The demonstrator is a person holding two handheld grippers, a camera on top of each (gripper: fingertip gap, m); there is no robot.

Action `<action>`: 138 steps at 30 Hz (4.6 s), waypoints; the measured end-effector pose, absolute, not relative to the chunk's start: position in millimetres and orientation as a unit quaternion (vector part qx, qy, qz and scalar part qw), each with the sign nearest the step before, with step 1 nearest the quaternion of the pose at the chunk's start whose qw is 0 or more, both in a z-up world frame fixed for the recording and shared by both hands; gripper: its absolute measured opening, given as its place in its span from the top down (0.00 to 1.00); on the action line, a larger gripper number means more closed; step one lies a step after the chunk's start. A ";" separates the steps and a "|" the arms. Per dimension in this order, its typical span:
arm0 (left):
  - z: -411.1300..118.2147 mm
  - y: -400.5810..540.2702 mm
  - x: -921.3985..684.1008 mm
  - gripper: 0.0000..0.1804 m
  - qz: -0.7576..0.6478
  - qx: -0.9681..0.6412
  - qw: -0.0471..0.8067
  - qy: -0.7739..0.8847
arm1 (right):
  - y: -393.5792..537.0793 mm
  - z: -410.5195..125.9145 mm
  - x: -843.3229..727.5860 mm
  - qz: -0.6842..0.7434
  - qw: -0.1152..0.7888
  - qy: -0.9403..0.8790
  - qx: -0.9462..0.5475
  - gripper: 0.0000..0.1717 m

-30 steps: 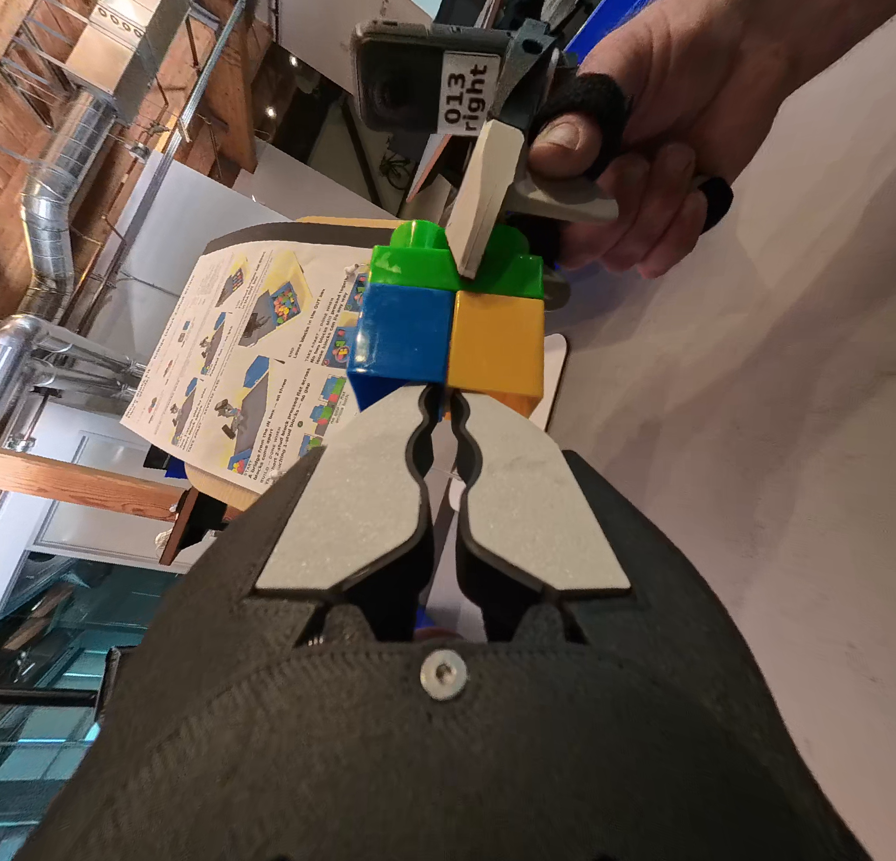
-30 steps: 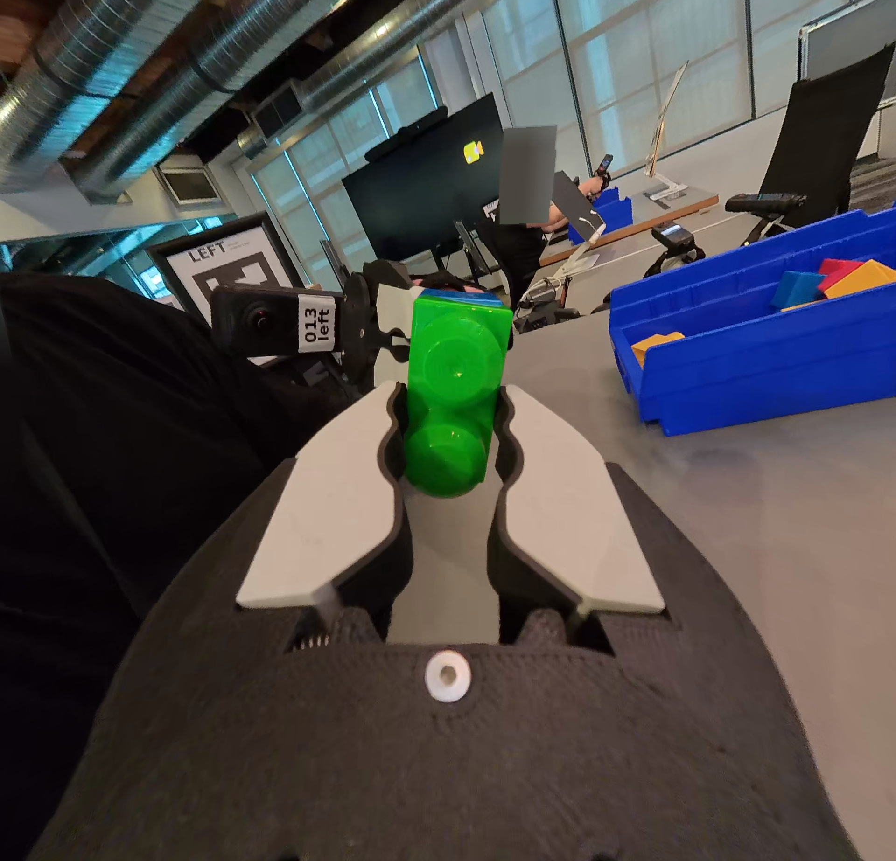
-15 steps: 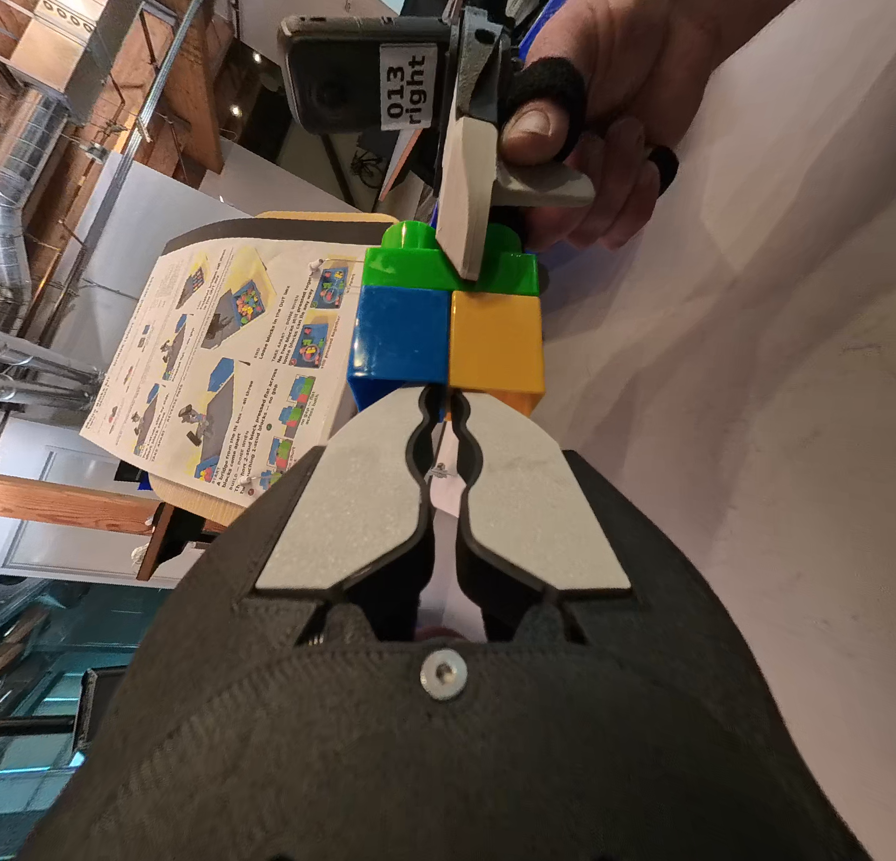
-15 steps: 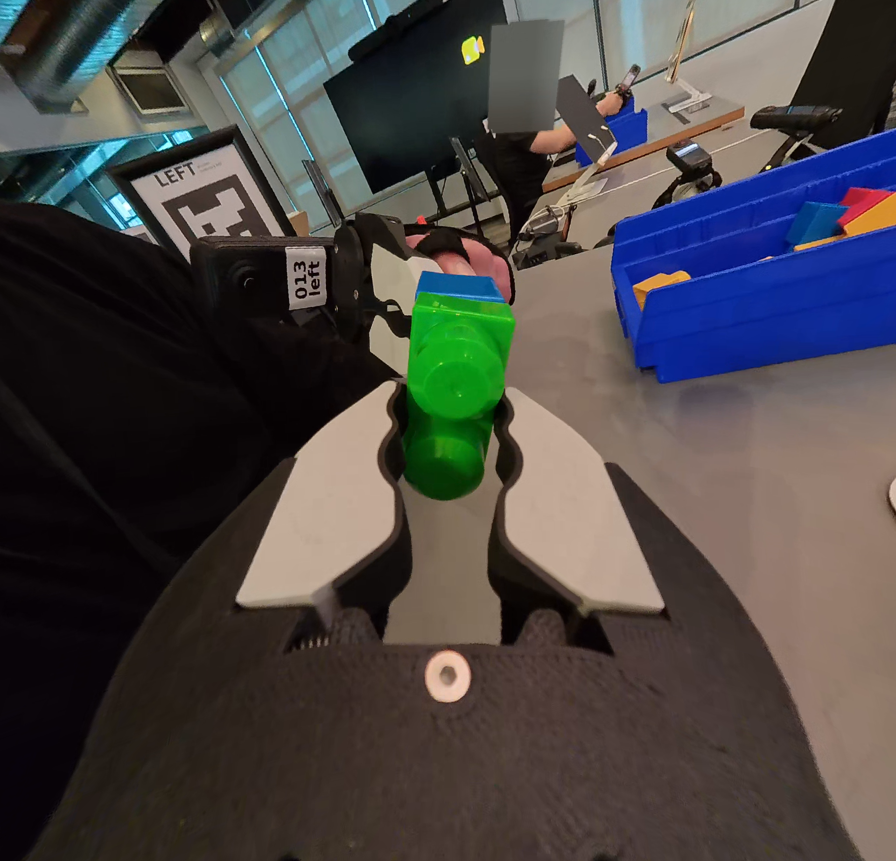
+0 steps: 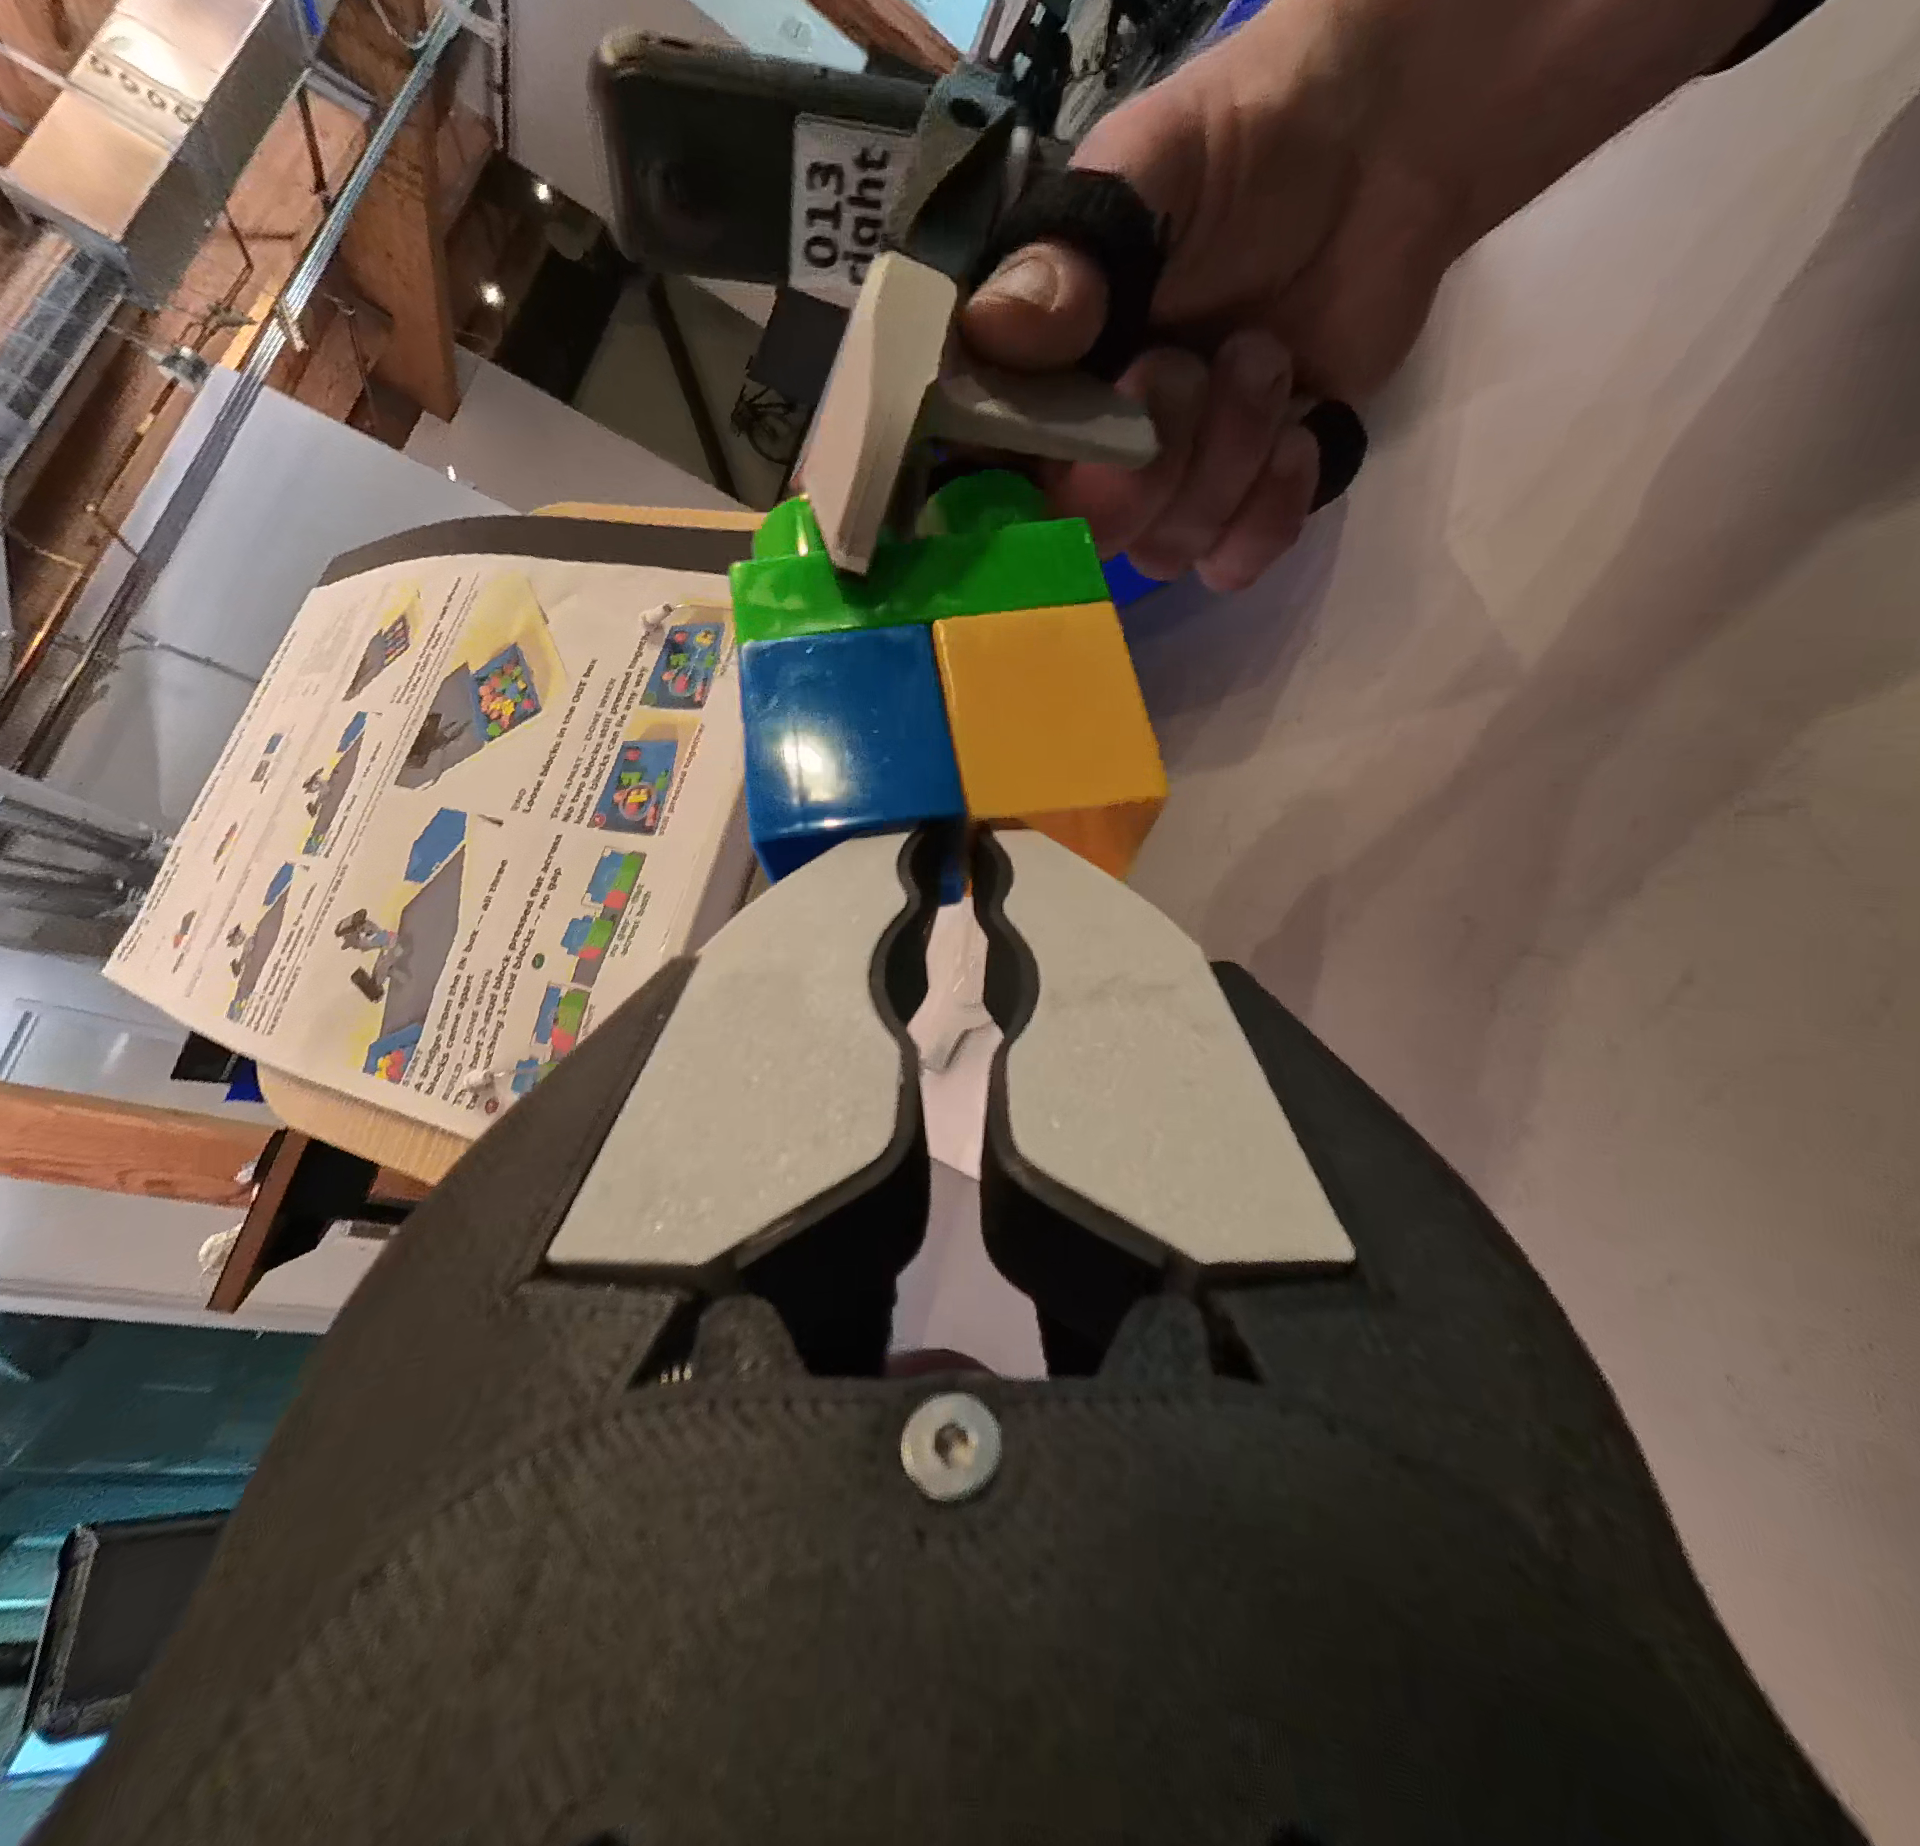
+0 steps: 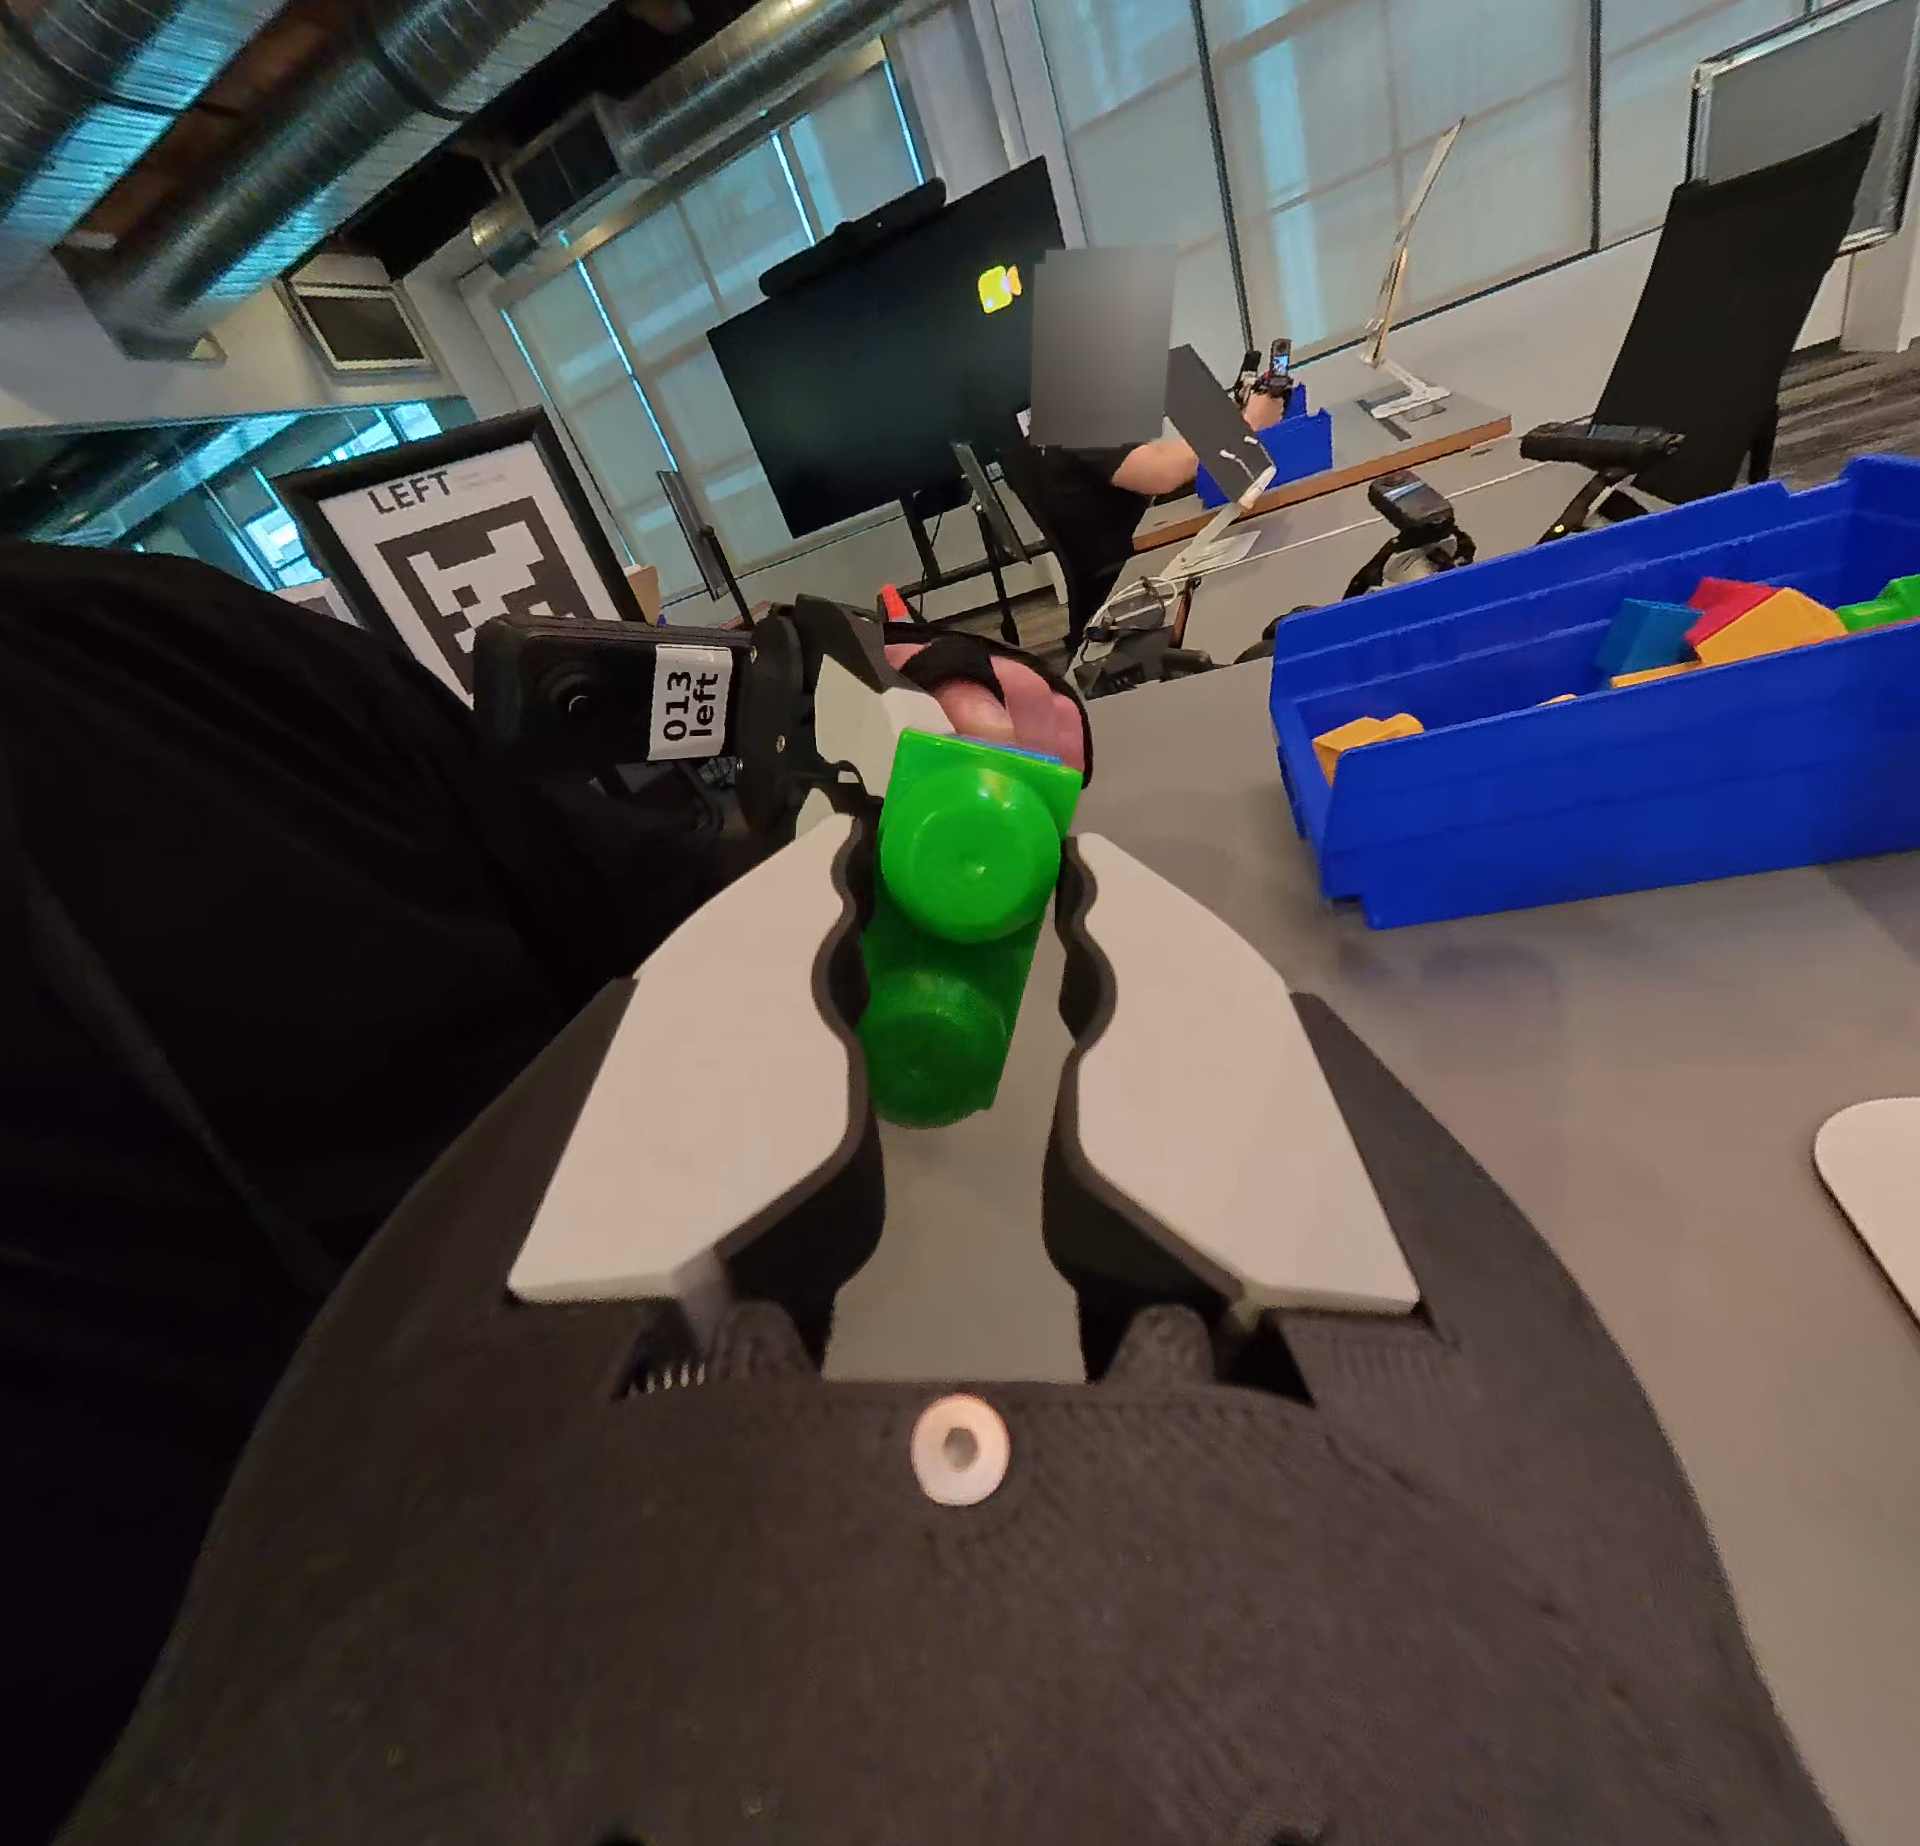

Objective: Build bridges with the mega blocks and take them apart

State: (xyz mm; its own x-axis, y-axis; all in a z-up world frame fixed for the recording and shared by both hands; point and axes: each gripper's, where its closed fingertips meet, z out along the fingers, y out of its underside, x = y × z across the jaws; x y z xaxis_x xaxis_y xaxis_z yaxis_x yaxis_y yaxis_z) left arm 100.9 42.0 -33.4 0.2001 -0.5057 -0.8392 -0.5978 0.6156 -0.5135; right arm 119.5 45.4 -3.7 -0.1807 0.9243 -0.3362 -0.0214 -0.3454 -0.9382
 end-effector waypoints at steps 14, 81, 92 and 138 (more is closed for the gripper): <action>-48.4 36.2 105.7 0.97 0.007 -0.440 0.611 0.658 | 41.7 -17.1 120.4 0.624 0.330 -0.458 -0.540 0.79; -7.7 53.1 91.1 0.93 -0.138 -0.472 0.686 0.537 | 48.5 -2.9 109.8 0.652 0.403 -0.387 -0.513 0.80; -5.2 55.0 87.4 0.86 -0.153 -0.479 0.685 0.528 | 54.3 3.5 117.5 0.676 0.410 -0.357 -0.497 0.80; 7.2 36.2 101.5 0.80 -0.527 -0.483 0.564 0.414 | 37.7 -0.8 108.2 0.540 0.507 -0.466 -0.484 0.73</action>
State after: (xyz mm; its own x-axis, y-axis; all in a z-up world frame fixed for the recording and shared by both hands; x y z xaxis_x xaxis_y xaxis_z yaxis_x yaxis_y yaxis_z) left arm 101.5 36.2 7.2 0.1031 -0.9937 0.0431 0.1940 -0.0224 -0.9807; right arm 108.2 37.7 -0.8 -0.0188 0.9986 -0.0502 -0.0971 -0.0518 -0.9939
